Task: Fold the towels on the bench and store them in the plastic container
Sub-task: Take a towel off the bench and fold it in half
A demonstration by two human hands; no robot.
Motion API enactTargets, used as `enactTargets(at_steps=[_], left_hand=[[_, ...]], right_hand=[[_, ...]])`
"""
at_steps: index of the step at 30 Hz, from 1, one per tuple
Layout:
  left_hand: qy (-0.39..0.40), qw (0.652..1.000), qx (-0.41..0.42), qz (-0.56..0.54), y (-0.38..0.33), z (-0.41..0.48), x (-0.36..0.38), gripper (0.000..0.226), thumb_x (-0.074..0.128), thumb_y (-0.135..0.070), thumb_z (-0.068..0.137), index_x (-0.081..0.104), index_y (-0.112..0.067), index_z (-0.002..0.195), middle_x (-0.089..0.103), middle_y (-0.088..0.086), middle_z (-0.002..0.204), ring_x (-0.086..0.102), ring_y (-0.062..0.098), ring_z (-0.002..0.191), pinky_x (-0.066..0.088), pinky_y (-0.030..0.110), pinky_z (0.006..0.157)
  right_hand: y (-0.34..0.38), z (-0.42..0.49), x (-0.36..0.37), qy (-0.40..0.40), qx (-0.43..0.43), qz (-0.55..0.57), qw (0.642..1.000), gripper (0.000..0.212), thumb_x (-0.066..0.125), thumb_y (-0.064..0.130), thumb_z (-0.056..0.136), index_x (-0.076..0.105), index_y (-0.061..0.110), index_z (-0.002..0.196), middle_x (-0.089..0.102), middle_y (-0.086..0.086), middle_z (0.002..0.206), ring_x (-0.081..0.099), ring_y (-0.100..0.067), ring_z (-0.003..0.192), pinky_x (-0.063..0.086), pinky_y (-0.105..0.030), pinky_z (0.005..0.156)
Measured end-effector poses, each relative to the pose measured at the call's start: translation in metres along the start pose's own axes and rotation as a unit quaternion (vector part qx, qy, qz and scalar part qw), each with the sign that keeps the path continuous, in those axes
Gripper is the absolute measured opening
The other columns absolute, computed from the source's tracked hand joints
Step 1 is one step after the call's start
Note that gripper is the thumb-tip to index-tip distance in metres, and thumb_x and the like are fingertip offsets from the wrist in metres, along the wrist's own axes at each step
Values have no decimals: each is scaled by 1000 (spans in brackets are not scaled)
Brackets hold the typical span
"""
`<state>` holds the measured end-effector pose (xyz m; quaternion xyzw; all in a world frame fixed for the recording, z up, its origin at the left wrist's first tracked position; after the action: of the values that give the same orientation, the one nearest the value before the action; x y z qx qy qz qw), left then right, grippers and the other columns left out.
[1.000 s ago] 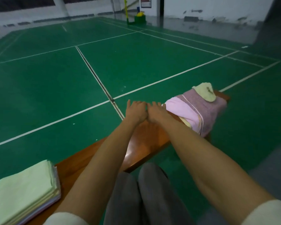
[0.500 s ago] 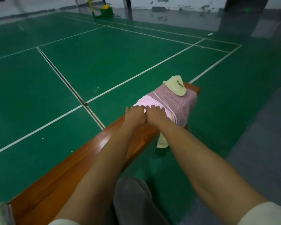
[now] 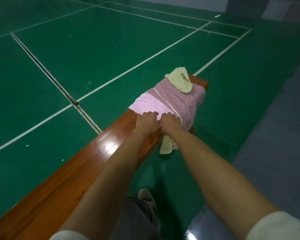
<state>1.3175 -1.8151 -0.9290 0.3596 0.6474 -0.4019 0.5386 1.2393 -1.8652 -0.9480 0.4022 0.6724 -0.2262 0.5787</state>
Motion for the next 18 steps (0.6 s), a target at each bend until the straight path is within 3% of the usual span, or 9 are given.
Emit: enactTargets(at_steps=[6,9,13,15,18], left_hand=[[13,999,-22,-40,20,0,18,37,44,-37,96,62,-23,125,69,7,123,60,30,115,39,50,104],[11,996,-46,-79,36,-5,17,28,42,-39,98,62,-22,107,69,7,110,61,29,101,46,50,96],[12,989,-66,-131,59,-10,15,32,41,-42,96,64,-24,109,69,5,108,63,27,96,52,52,93],[20,983,-87,-161,70,-14,11,35,42,-40,101,63,-18,120,69,8,113,64,30,101,52,47,95],[-9,949,-140,-282,80,-21,-10,46,38,-42,108,64,-10,128,65,15,129,61,33,115,46,34,90]], right_hand=[[-1,18,7,-33,28,-28,999,47,43,20,102,39,1,146,49,-22,144,46,-38,133,40,-45,108],[7,20,8,-43,27,-48,998,35,43,12,101,56,6,133,61,-15,132,56,-34,123,45,-40,100],[9,19,4,-50,35,-39,997,29,47,12,101,67,13,122,67,-9,126,61,-29,119,47,-36,98],[11,17,-6,-73,44,-1,996,28,51,20,100,65,13,124,64,-11,129,58,-30,121,47,-39,100],[29,12,-32,-115,40,109,987,48,51,45,100,54,11,133,52,-17,140,47,-34,129,39,-47,105]])
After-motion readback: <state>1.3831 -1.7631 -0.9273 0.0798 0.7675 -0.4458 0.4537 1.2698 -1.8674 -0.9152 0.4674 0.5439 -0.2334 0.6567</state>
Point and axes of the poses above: each hand's wrist, its own z-axis towards the middle knuckle, its own x-axis out of the palm, y = z × x, the point moved 10 cm from there along z, towards the middle knuckle
